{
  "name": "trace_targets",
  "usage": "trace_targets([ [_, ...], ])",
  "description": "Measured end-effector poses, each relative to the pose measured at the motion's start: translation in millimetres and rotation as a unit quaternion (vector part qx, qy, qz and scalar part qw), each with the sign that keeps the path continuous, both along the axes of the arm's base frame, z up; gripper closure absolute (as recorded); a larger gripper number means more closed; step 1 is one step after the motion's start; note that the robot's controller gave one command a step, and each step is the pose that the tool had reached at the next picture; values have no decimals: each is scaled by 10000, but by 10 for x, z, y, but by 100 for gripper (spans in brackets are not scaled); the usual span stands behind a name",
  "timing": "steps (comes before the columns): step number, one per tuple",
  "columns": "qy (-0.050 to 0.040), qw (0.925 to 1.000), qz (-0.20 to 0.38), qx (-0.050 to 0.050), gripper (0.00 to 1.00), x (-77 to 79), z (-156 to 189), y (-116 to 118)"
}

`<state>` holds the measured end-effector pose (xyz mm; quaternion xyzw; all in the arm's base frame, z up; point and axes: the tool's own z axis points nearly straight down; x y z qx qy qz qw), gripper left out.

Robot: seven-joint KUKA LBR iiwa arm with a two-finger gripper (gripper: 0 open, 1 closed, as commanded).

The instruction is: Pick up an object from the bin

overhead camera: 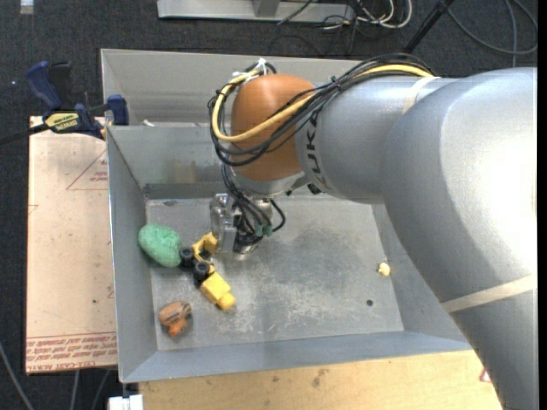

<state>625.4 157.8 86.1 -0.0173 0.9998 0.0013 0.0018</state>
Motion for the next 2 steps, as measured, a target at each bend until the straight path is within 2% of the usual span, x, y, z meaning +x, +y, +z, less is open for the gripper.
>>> trace_targets([
  [1, 36, 10000, 2, -11, 100, -19, 209, -5],
  [2, 23, 10000, 2, -9, 100, -12, 419, -4],
])
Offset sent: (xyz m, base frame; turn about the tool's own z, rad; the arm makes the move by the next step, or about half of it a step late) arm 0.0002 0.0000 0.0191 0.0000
